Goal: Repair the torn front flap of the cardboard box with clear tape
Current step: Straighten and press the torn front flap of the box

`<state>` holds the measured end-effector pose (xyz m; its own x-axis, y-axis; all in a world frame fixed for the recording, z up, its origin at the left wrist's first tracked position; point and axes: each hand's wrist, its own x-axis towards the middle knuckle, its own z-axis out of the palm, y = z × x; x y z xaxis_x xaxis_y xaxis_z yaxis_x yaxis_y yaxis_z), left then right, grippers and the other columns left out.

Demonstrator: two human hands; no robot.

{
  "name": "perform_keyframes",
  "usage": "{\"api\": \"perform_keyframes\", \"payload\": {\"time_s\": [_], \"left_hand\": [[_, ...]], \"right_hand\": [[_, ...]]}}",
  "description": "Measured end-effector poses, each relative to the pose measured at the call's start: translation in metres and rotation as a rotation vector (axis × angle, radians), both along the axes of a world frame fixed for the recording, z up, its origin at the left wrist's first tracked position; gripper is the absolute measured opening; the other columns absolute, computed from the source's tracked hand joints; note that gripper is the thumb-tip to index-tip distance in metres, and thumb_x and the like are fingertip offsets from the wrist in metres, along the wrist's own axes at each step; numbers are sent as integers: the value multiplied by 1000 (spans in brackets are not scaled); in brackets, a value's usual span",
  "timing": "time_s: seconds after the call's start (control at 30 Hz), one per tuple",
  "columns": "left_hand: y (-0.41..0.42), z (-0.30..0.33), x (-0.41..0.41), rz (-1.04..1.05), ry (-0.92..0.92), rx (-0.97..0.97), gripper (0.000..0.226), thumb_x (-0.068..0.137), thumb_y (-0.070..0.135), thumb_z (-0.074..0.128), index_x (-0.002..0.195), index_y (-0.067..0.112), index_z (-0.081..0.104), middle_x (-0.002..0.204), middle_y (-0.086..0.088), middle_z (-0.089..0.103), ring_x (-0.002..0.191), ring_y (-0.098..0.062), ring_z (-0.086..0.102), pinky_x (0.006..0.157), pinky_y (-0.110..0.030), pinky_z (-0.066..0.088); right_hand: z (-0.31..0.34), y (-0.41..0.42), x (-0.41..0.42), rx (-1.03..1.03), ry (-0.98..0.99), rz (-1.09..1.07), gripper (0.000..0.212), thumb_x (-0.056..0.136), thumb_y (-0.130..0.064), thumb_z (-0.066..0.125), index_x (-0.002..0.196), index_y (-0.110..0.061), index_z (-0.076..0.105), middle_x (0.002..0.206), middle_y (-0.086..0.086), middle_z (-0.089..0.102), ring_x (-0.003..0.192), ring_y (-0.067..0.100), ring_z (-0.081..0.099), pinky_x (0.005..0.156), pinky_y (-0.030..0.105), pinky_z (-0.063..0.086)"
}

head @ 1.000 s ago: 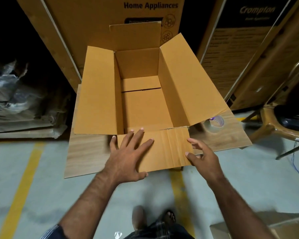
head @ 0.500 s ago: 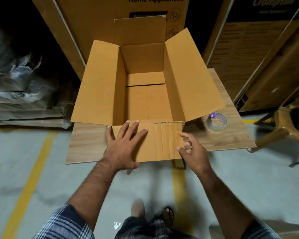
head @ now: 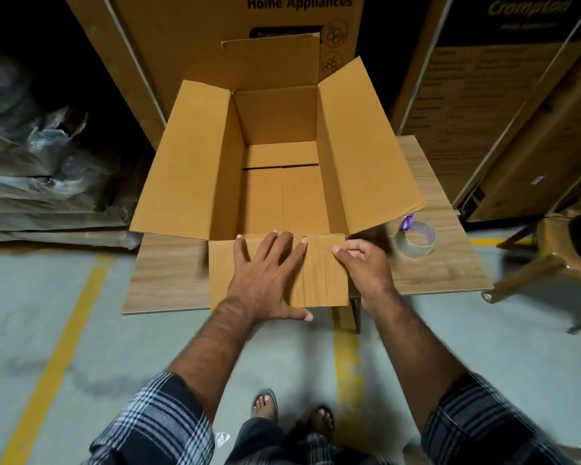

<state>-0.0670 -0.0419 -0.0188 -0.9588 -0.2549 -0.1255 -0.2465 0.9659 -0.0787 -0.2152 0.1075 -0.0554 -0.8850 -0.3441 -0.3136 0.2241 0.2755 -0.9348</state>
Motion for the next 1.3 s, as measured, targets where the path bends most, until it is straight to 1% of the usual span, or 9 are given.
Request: {"api": "perform_keyframes", "payload": {"time_s": [0.17, 0.27, 0.37, 0.47, 0.57, 0.83, 1.0, 1.13, 1.3], "left_hand": [[3, -1, -2, 78, 56, 46, 123, 67, 102, 25, 163, 26, 9, 166, -4, 18, 153, -26, 19, 115, -72, 11], [7, 1, -11, 125, 211, 143, 94, 83, 88, 27, 155, 27, 37, 154, -2, 39, 142, -22, 37, 117, -66, 15], [-1, 4, -28, 338, 503, 480, 42, 99, 52, 52, 130, 28, 66, 128, 4, 65, 122, -17, 55, 115, -45, 22], [-13, 10, -48, 555, 624, 684, 10, 93, 37, 70, 95, 30, 77, 97, 12, 73, 99, -13, 65, 108, -45, 42], [-15, 14, -60, 592, 488, 684, 12, 90, 42, 74, 80, 36, 70, 88, 20, 66, 95, -9, 60, 101, -36, 30], [-15, 7, -66, 595, 440, 580, 16, 93, 48, 68, 92, 33, 74, 111, 14, 69, 113, -11, 46, 106, -46, 25], [-11, 7, -66, 532, 429, 629, 22, 84, 56, 73, 87, 34, 76, 107, 23, 64, 118, -9, 41, 109, -50, 22], [-9, 7, -70, 566, 407, 561, 15, 88, 52, 72, 85, 37, 73, 105, 25, 62, 119, -9, 41, 108, -51, 22], [-9, 13, -73, 570, 366, 561, 20, 87, 54, 71, 89, 34, 73, 110, 23, 62, 125, -11, 43, 111, -52, 20]], "right_hand": [[-5, 1, -2, 15, 59, -16, 20, 85, -29, 81, 100, -17, 75, 90, 2, 79, 86, 19, 76, 77, 40, 64], [-5, -1, -4, 18, 35, -39, 21, 84, -29, 82, 99, -16, 76, 90, 3, 79, 86, 20, 76, 81, 43, 64], [-9, -1, -6, 4, 1, -37, 24, 81, -31, 83, 99, -16, 76, 90, 3, 80, 87, 22, 77, 84, 48, 63], [-11, 0, -3, -19, -25, -44, 23, 82, -28, 83, 100, -16, 76, 91, 4, 80, 90, 23, 77, 87, 50, 62], [-10, 0, -3, -28, -34, -46, 23, 82, -28, 83, 101, -17, 76, 92, 4, 80, 90, 23, 77, 87, 48, 63], [0, -1, -6, -23, -33, -44, 16, 86, -25, 81, 98, -18, 75, 91, 5, 79, 86, 18, 76, 64, 25, 54], [-2, 3, -8, -4, -63, -48, 23, 84, -29, 82, 103, -18, 75, 94, 3, 79, 92, 19, 75, 79, 35, 60], [1, 1, -7, -31, -76, -53, 21, 85, -27, 81, 102, -16, 75, 93, 4, 79, 89, 18, 75, 67, 27, 54], [7, 1, -8, -18, -77, -48, 19, 87, -28, 79, 101, -17, 74, 96, 5, 78, 91, 18, 73, 69, 29, 53]]}}
